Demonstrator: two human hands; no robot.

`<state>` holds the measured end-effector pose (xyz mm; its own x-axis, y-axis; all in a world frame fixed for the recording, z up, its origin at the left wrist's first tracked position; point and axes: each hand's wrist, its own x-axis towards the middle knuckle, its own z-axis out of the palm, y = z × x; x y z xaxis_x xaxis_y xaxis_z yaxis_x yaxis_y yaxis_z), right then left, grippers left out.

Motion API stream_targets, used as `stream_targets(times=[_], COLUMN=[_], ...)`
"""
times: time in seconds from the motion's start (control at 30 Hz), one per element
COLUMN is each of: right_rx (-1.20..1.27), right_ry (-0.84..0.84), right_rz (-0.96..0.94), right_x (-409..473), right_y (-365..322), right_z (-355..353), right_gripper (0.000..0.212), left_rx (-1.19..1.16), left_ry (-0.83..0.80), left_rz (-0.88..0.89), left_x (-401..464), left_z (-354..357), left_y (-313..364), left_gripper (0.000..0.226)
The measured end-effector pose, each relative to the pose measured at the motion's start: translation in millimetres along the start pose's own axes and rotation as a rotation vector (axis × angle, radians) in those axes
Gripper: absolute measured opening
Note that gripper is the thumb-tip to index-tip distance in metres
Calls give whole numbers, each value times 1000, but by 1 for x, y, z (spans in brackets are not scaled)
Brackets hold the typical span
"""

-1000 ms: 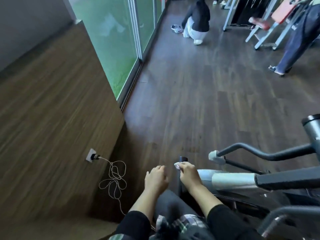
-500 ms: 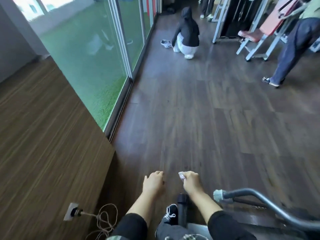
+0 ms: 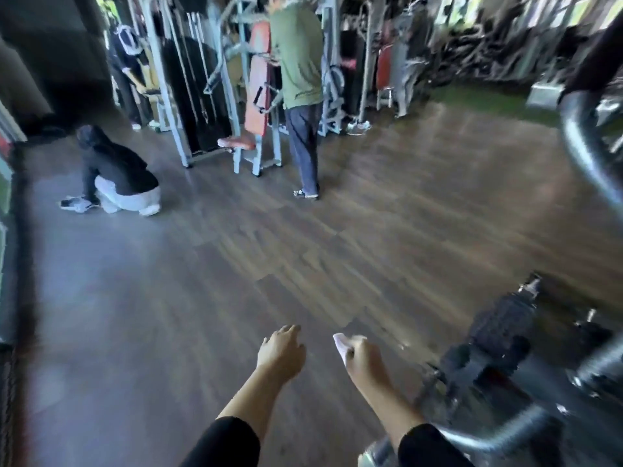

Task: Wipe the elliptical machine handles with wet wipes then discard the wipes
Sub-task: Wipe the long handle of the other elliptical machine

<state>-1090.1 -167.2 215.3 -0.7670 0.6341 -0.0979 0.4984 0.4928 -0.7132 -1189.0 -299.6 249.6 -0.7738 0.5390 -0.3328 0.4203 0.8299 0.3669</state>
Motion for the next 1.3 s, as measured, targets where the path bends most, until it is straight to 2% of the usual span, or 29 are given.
stream_targets(times=[0.13,0.17,0.27,0.4,0.53,0.63,0.77,0.83,0.93,1.13,1.3], right_rx=[88,100,147,114,55,-94,-189,-208,-200,-115,85], right_ry=[301,367,473,860,1158,1428,1647,1665,1555,1315,1245], right_rz=[13,5,96,39,-60,-100,-144,-149,-129,-76,-94], right_x=[49,58,78,85,70,56,42,46,58,96,115], right_y=[-16,-19,-33,-55,-83,-97,-116,-119,-124,-120,-109], right_z=[-32,-40,-66,-108,-161,-211,-288,-324,-360,-398,-409], right_gripper=[41,34,34,33,31,29,27,28,29,30,19], left_rx=[53,60,79,58,-39,-142,-272,-361,-468,-624,-676], left_ry=[-4,-6,1,12,39,69,92,92,132,171,134], left_rz=[236,289,444,664,834,1015,1216,1297,1375,1399,1381], left_x=[75,90,126,160,167,161,143,135,126,125,134], left_z=[-43,-53,-87,-131,-168,-193,-217,-224,-227,-229,-232], left_y=[41,51,85,137,203,257,325,354,388,430,454], left_gripper=[45,47,48,50,54,55,53,52,51,48,47])
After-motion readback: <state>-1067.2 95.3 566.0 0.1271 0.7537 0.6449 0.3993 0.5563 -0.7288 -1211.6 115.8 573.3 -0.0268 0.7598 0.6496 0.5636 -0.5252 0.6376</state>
